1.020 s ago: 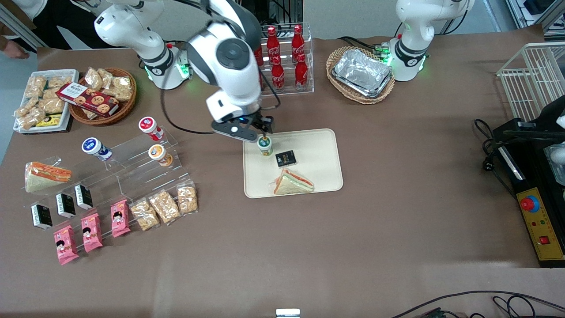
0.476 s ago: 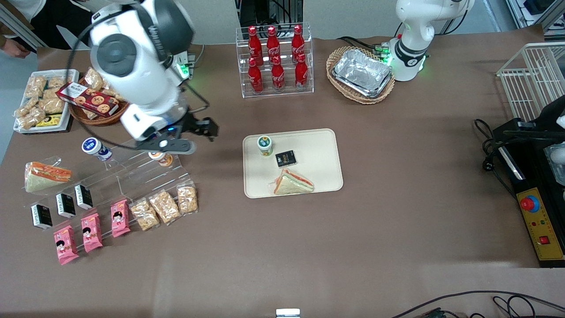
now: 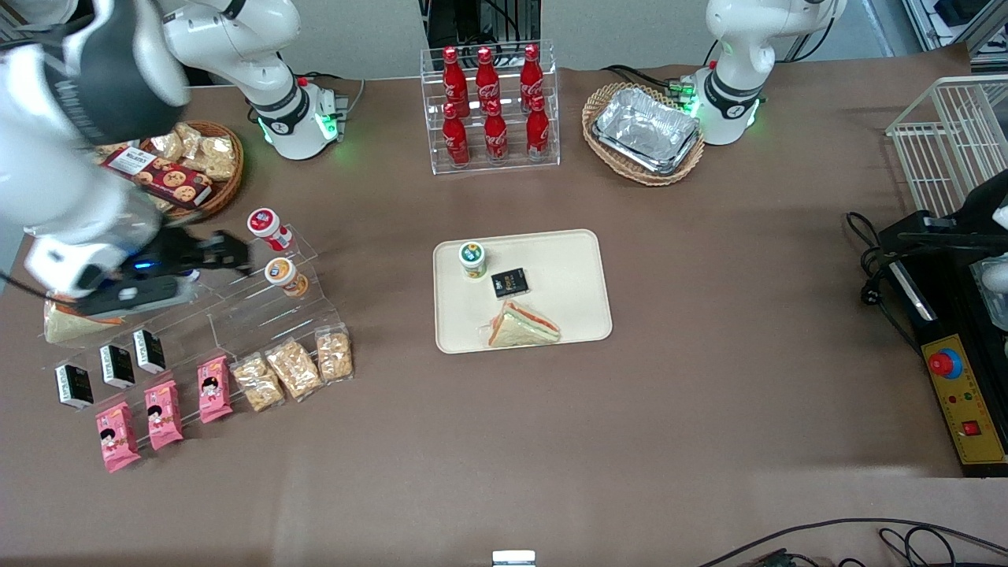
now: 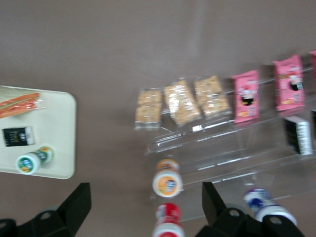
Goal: Place green gum on tray
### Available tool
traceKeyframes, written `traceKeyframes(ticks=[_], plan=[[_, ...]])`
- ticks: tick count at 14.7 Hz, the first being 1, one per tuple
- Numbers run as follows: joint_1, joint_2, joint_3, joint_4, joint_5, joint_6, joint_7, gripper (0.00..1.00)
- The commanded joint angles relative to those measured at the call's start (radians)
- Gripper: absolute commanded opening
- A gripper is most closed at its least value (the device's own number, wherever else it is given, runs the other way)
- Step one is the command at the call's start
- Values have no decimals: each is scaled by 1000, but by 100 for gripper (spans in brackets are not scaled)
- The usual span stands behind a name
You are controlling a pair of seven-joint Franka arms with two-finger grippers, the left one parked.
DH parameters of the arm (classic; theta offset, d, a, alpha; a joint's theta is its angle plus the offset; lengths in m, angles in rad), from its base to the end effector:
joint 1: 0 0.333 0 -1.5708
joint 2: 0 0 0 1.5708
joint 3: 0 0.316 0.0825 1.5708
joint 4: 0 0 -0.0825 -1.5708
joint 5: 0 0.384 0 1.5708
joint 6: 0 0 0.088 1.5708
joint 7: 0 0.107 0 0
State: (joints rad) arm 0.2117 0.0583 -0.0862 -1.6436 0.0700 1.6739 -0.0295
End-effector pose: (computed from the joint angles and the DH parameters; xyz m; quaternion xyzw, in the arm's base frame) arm 0.5717 0.0803 0.5662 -0.9967 -0.0733 0.0154 0.0315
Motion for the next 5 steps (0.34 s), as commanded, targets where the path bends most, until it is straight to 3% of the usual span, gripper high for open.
traceKeyframes(ticks=[1,5], plan=[[-109,-6,11,48,16,-26,-49,100],[-167,-3,11,77,19,-23,-50,100]])
